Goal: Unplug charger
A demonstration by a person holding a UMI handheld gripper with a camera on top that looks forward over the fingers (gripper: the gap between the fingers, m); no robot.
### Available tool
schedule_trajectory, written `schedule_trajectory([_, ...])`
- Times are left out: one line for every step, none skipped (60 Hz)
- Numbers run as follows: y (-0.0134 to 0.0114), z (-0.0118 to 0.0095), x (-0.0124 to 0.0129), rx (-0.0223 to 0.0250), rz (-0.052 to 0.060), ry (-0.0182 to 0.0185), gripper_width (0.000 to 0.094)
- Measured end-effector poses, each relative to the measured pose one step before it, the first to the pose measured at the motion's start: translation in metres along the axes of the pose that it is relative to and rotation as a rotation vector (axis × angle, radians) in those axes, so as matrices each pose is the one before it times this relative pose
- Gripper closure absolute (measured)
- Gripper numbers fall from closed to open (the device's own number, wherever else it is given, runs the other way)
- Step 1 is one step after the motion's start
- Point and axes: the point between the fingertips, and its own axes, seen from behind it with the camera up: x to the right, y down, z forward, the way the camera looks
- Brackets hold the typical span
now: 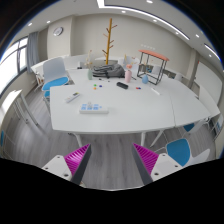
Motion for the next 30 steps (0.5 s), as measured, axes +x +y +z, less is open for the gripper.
schedule_trajectory([0.00065, 0.00325, -0.00236, 0.00086, -0.0083, -0.00974, 0.0082])
schedule_trajectory([-0.00433, 0.00617, -0.01288, -0.00376, -0.0051, -0.00550, 0.0082])
schedule_trajectory([-0.00233, 0.00474, -0.00683, -0.00192, -0.0058, -0.00747, 0.0081])
schedule_trajectory([-0.00377, 0.00388, -0.00134, -0.00300, -0.0064, -0.00847, 0.0082])
schedule_trajectory([0.00170, -0.00196, -0.00706, -0.00182, -0.0044, -0.00768, 0.0080])
schedule_trajectory([-0.00185, 0.00354, -0.00613, -0.00189, -0.0054, -0.00661, 0.0081])
schedule_trajectory([-0.00203, 0.00388, -0.00605, -0.00169, -0.0058, -0.00563, 0.0080])
schedule_trajectory([-0.00175, 0.00421, -0.00592, -0.00157, -0.0064, -0.00557, 0.0082])
schedule_trajectory([-0.00193, 0.00390, -0.00583, -0.00153, -0.0055, -0.00486, 0.0080])
schedule_trajectory([-0.00374, 0.00308, -0.00441, -0.00279, -0.0054, -0.00515, 0.0080])
schedule_trajectory([-0.00192, 0.00404, -0.00543, -0.00170, -0.0045, -0.00422, 0.0080])
schedule_trajectory([-0.00191, 0.00413, -0.00514, -0.00173, -0.0042, -0.00414, 0.0082])
schedule_trajectory([-0.00166, 0.00653, -0.00538, 0.00024, -0.0035, -0.00351, 0.0082])
schedule_trajectory([-0.00222, 0.00419, -0.00467, -0.00093, -0.0019, -0.00280, 0.0083])
schedule_trajectory([-0.00236, 0.00403, -0.00481, 0.00023, -0.0006, -0.00281, 0.0080])
schedule_trajectory([-0.00289, 0.00416, -0.00463, 0.00168, 0.0006, -0.00275, 0.0082])
schedule_trajectory([-0.00318, 0.00414, -0.00483, 0.00344, 0.0020, -0.00295, 0.0082])
schedule_trajectory([-0.00376, 0.00405, -0.00484, 0.00457, 0.0034, -0.00370, 0.0081])
schedule_trajectory([-0.00372, 0.00447, -0.00457, 0.00599, 0.0033, -0.00476, 0.0080])
schedule_trajectory([-0.00388, 0.00461, -0.00479, 0.00695, 0.0034, -0.00529, 0.0081])
schedule_trajectory([-0.00538, 0.00387, -0.00277, 0.00565, 0.0018, -0.00408, 0.0081])
schedule_trajectory([-0.00268, 0.00468, -0.00298, 0.00913, 0.0034, -0.00302, 0.0082])
schedule_trajectory([-0.00298, 0.00529, -0.00286, 0.01035, 0.0031, -0.00038, 0.0081])
schedule_trajectory([-0.00318, 0.00631, -0.00231, 0.01143, 0.0032, 0.00085, 0.0083])
schedule_trajectory([-0.00290, 0.00614, -0.00197, 0.01177, 0.0024, 0.00149, 0.0081])
schedule_trajectory([-0.00344, 0.00991, -0.00182, 0.01080, 0.0016, 0.00230, 0.0082])
schedule_trajectory([-0.00155, 0.00718, -0.00111, 0.01053, 0.0024, 0.00275, 0.0082])
schedule_trajectory([-0.00152, 0.00699, -0.00079, 0.00985, 0.0023, 0.00387, 0.0082])
schedule_trajectory([-0.00127, 0.00762, -0.00043, 0.01054, 0.0024, 0.00507, 0.0081])
schedule_trajectory([-0.00127, 0.00810, -0.00024, 0.01160, 0.0027, 0.00497, 0.0083])
